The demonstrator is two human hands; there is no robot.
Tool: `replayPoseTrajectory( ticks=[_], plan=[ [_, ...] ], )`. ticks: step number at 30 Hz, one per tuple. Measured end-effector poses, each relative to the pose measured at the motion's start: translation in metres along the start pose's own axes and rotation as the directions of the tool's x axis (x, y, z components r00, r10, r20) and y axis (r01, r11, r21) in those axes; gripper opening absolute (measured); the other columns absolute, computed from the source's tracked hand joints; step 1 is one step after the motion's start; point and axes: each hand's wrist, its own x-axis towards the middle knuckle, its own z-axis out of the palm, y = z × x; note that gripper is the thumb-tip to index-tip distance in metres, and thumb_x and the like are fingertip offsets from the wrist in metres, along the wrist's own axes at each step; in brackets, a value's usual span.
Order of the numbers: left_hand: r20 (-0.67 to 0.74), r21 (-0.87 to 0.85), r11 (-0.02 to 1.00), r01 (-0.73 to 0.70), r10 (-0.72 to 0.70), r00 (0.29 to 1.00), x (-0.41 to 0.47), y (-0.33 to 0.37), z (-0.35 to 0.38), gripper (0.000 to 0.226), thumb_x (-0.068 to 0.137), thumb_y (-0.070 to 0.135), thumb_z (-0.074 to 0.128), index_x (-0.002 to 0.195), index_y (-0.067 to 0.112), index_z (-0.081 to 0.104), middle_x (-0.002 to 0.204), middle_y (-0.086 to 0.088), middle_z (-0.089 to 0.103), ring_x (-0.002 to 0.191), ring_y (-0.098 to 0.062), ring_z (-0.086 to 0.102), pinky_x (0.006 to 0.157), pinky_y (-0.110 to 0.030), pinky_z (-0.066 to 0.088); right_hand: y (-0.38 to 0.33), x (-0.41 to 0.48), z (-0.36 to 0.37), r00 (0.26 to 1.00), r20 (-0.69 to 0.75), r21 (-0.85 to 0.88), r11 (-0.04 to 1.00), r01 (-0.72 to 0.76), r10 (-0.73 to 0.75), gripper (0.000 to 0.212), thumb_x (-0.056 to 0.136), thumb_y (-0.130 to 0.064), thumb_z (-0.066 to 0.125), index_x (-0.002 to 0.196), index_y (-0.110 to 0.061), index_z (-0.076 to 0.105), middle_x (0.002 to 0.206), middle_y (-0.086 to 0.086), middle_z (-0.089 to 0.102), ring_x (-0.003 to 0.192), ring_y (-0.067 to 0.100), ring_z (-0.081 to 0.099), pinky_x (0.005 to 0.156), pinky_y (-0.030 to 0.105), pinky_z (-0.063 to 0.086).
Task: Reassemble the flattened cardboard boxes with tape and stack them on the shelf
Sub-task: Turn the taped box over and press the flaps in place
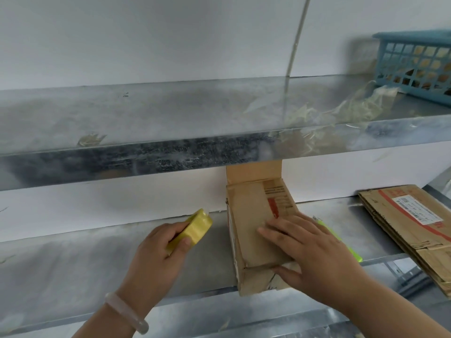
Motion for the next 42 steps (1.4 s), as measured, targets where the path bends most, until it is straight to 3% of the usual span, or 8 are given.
replayPoseTrajectory(
  ticks=[5,8,13,19,33,36,38,42],
  plan=[
    [0.028,-0.092,0.996,0.011,-0.008,1.000,0.004,0.009,-0.001,0.031,0.084,0.048,0.048,0.113,0.053,0.054,0.101,0.028,0.059,0.096,0.003,0.055,0.073,-0.003,0.036,-0.009,-0.004,0.002,0.999,0.027,0.011,1.000,-0.023,0.023,0.075,0.079,-0.069,0.055,0.144,-0.034,0.044,0.144,-0.010,0.049,0.132,0.015,0.045,0.111,0.041,0.031],
    [0.037,-0.120,0.993,-0.013,0.018,0.999,0.005,0.013,-0.002,0.034,0.086,0.047,0.047,0.118,0.051,0.054,0.098,0.022,0.059,0.093,-0.005,0.055,0.074,-0.011,0.040,-0.014,-0.003,0.000,0.998,0.054,0.000,1.000,-0.030,0.029,0.077,0.082,-0.075,0.049,0.147,-0.035,0.040,0.148,-0.010,0.045,0.136,0.015,0.043,0.113,0.041,0.025],
    [0.039,-0.139,0.990,-0.038,0.044,0.998,0.006,0.022,-0.007,0.034,0.086,0.042,0.047,0.118,0.049,0.057,0.094,0.014,0.059,0.092,-0.011,0.056,0.074,-0.021,0.046,-0.019,0.000,-0.007,0.997,0.080,0.000,1.000,-0.019,0.019,0.080,0.084,-0.081,0.039,0.149,-0.035,0.037,0.152,-0.009,0.040,0.141,0.014,0.037,0.114,0.041,0.022],
    [0.057,-0.095,0.993,-0.076,0.082,0.995,0.007,0.032,-0.009,0.034,0.089,0.041,0.047,0.120,0.043,0.059,0.095,0.018,0.058,0.092,-0.008,0.055,0.070,-0.007,0.037,-0.018,0.004,-0.006,0.993,0.117,0.007,1.000,0.001,-0.002,0.076,0.089,-0.078,0.033,0.151,-0.035,0.031,0.156,-0.010,0.033,0.146,0.013,0.028,0.116,0.042,0.018],
    [0.074,-0.083,0.993,-0.080,0.087,0.994,0.004,0.039,-0.010,0.035,0.088,0.041,0.046,0.120,0.041,0.061,0.095,0.019,0.058,0.092,-0.007,0.055,0.070,-0.005,0.036,-0.018,0.011,-0.021,0.981,0.191,0.069,0.996,-0.061,0.047,0.070,0.094,-0.073,0.019,0.153,-0.036,0.024,0.159,-0.010,0.028,0.148,0.011,0.021,0.120,0.041,0.018],
    [0.060,-0.083,0.990,-0.113,0.118,0.991,0.002,0.041,-0.012,0.038,0.085,0.049,0.042,0.117,0.044,0.061,0.095,0.018,0.059,0.092,-0.008,0.056,0.070,-0.006,0.036,-0.022,0.015,-0.025,0.983,0.115,0.164,0.973,-0.161,0.143,0.074,0.090,-0.074,0.009,0.153,-0.037,0.020,0.158,-0.014,0.027,0.146,0.007,0.020,0.121,0.030,0.016],
    [0.074,-0.077,0.989,-0.126,0.131,0.989,0.001,0.044,-0.013,0.037,0.085,0.049,0.041,0.117,0.047,0.060,0.096,0.018,0.059,0.092,-0.007,0.055,0.069,-0.006,0.036,-0.030,0.024,-0.032,0.973,0.132,0.233,0.948,-0.217,0.190,0.068,0.092,-0.070,0.015,0.153,-0.039,0.017,0.158,-0.017,0.023,0.145,0.004,0.017,0.112,0.016,0.005],
    [0.090,-0.061,0.989,-0.133,0.138,0.986,-0.001,0.047,-0.010,0.035,0.086,0.046,0.043,0.117,0.048,0.059,0.095,0.017,0.058,0.089,-0.009,0.055,0.067,-0.007,0.036,-0.045,0.044,-0.039,0.968,0.178,0.238,0.947,-0.217,0.177,0.056,0.101,-0.051,0.032,0.153,-0.037,0.017,0.158,-0.016,0.023,0.145,0.006,0.017,0.109,0.017,0.010]
  ],
)
